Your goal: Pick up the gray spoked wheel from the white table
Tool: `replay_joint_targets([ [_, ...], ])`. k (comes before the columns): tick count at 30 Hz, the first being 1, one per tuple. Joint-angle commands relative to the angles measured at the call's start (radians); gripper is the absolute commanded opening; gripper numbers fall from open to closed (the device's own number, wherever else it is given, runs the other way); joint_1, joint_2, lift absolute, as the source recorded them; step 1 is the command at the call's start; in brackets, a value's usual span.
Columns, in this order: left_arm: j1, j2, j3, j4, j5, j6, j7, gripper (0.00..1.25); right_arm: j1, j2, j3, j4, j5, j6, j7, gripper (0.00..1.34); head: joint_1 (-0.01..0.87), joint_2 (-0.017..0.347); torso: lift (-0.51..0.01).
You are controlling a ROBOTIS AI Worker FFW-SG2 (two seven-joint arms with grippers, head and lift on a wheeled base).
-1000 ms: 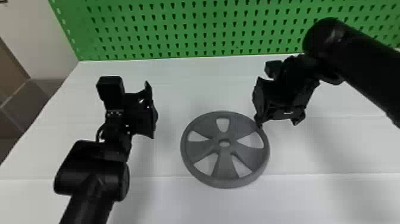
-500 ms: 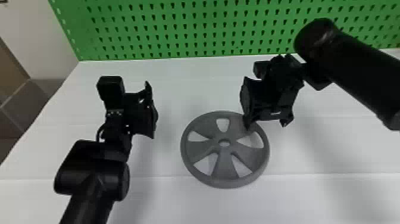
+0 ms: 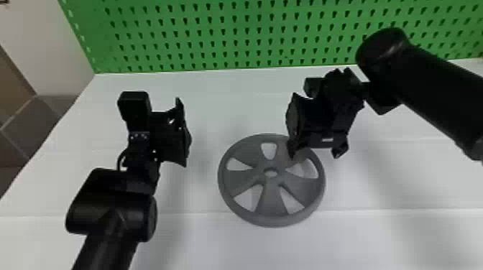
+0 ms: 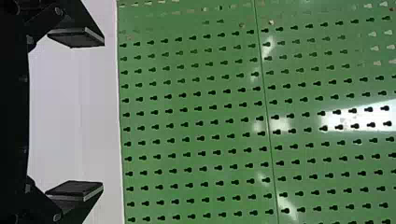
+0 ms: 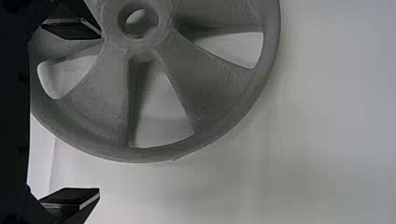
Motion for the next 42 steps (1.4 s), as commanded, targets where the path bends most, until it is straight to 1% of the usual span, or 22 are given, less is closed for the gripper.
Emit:
replay_joint_targets([
  [1,0.000,0.000,0.000,0.000,0.001,0.000,0.000,1.06,0.001,-0.001,0.009,-0.006,0.006,-0.007,0.000,1.23,0.779,0.118,-0.087],
  [7,0.000,0.000,-0.001,0.000,0.004,0.000,0.000,1.06,0.007,-0.001,0.007,-0.022,0.030,-0.010,0.000,1.23,0.779,0.118,-0.087],
  [12,-0.003,0.000,-0.004,0.000,0.008,0.000,0.002,1.06,0.026,-0.001,-0.048,-0.053,0.112,-0.007,0.001,1.23,0.779,0.118,-0.087],
  [14,-0.005,0.000,-0.006,0.000,0.008,0.000,0.002,1.06,0.032,-0.002,-0.062,-0.067,0.132,-0.007,0.001,1.23,0.779,0.118,-0.087],
  [22,-0.008,0.000,-0.012,0.000,0.018,0.000,0.011,1.06,0.069,-0.001,-0.077,-0.073,0.176,-0.012,0.011,1.23,0.779,0.118,-0.087],
  [28,-0.008,0.000,-0.012,0.000,0.022,0.000,0.014,1.06,0.081,0.004,-0.061,-0.079,0.346,-0.030,0.182,1.23,0.779,0.118,-0.087],
  [30,-0.009,0.000,-0.012,0.000,0.022,0.000,0.014,1.06,0.082,0.005,-0.054,-0.079,0.394,-0.036,0.227,1.23,0.779,0.118,-0.087],
  [34,-0.009,0.000,-0.012,0.000,0.024,0.000,0.014,1.06,0.087,0.007,-0.047,-0.079,0.465,-0.052,0.281,1.23,0.779,0.118,-0.087],
  [35,-0.009,0.000,-0.012,0.000,0.024,0.000,0.014,1.06,0.089,0.008,-0.041,-0.079,0.503,-0.055,0.321,1.23,0.779,0.118,-0.087],
  [36,-0.009,0.000,-0.012,0.000,0.024,0.000,0.015,1.06,0.089,0.008,-0.038,-0.078,0.512,-0.056,0.327,1.23,0.779,0.118,-0.087],
  [38,-0.011,0.000,-0.012,0.000,0.025,0.000,0.015,1.06,0.089,0.010,-0.028,-0.075,0.546,-0.065,0.365,1.23,0.779,0.118,-0.087],
  [40,-0.011,0.000,-0.012,0.000,0.025,0.000,0.015,1.06,0.089,0.010,-0.016,-0.067,0.570,-0.078,0.408,1.23,0.779,0.118,-0.087],
  [42,-0.011,0.000,-0.012,0.000,0.025,0.000,0.015,1.06,0.089,0.010,-0.002,-0.065,0.618,-0.091,0.469,1.23,0.779,0.118,-0.087],
])
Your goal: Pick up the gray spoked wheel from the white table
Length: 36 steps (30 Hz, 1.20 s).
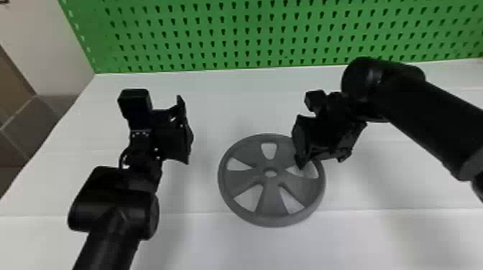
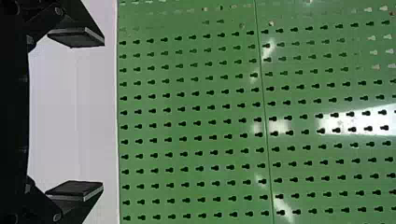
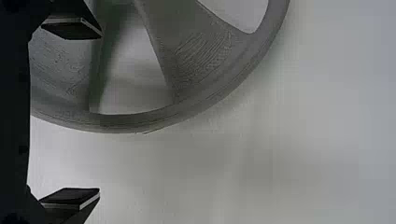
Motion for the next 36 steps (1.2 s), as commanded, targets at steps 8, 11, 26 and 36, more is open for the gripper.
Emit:
replay_joint_targets([
  [8,-0.003,0.000,-0.002,0.000,0.001,0.000,0.000,1.06,-0.001,0.002,0.042,0.018,0.118,-0.036,0.120,1.23,0.779,0.118,-0.087],
  [11,-0.005,0.000,0.000,0.000,0.002,0.000,0.000,1.06,-0.001,0.002,0.042,0.025,0.122,-0.042,0.134,1.23,0.779,0.118,-0.087],
  [26,-0.008,0.000,-0.005,0.000,0.002,0.000,0.000,1.06,0.016,0.017,-0.013,0.035,0.269,-0.042,0.259,1.23,0.779,0.118,-0.087],
  [36,-0.008,0.000,-0.003,0.000,0.005,0.000,0.000,1.06,0.030,0.029,-0.025,0.035,0.372,-0.042,0.338,1.23,0.779,0.118,-0.087],
])
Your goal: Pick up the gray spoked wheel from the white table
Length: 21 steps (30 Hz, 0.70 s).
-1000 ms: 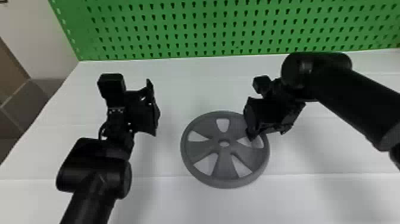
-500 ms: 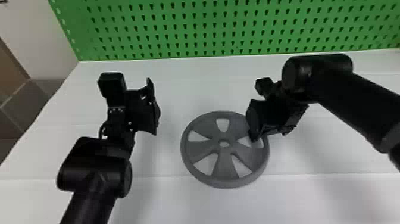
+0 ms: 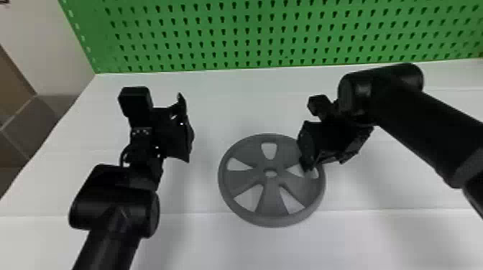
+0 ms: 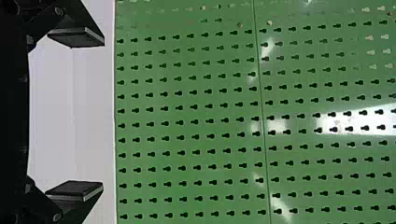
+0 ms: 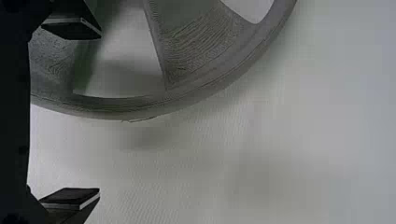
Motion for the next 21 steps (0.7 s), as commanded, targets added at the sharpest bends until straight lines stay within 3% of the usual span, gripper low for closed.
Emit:
replay_joint_targets([
  [1,0.001,0.000,0.002,0.000,0.002,0.000,0.000,1.06,0.007,0.007,0.001,-0.002,0.047,-0.001,0.029,1.23,0.779,0.118,-0.087],
  [21,-0.002,0.000,0.000,0.000,0.003,0.000,0.000,1.05,0.007,0.010,-0.016,-0.002,0.070,0.004,0.035,1.22,0.779,0.118,-0.087],
])
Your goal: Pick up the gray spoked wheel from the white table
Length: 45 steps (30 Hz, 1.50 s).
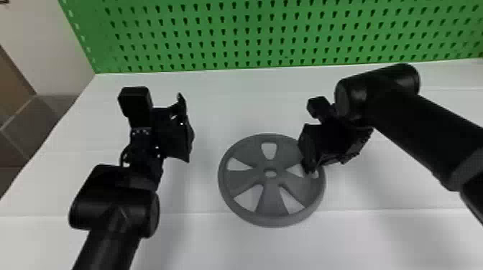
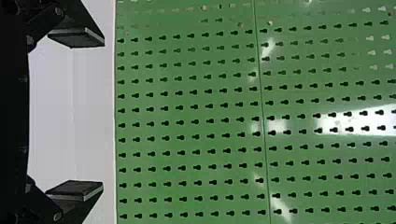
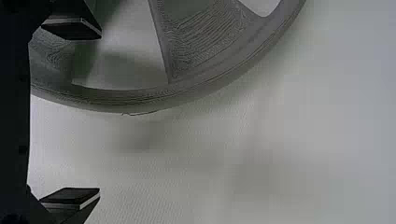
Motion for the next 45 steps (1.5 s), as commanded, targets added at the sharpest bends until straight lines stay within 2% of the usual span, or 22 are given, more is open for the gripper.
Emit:
replay_joint_targets([
  [1,-0.002,0.000,0.000,0.000,0.000,0.000,0.000,1.05,0.000,0.004,-0.023,0.000,-0.001,0.010,0.000,1.22,0.779,0.118,-0.087],
  [8,-0.004,0.000,-0.002,0.000,0.000,0.000,0.000,1.05,0.000,0.006,-0.026,0.002,-0.035,0.019,0.000,1.17,0.779,0.118,-0.087],
  [27,-0.005,0.000,-0.002,0.000,0.000,0.000,0.000,1.05,-0.008,0.006,-0.014,0.002,-0.032,0.018,0.000,1.14,0.779,0.118,-0.087],
  [36,-0.005,0.000,-0.002,0.000,-0.003,0.000,0.000,1.05,-0.012,0.006,-0.012,0.000,-0.032,0.016,0.000,0.86,0.779,0.118,-0.087],
  [45,-0.005,0.000,-0.003,0.000,-0.003,-0.002,0.000,1.05,-0.014,0.006,-0.012,0.002,-0.032,0.018,0.000,0.85,0.779,0.118,-0.087],
])
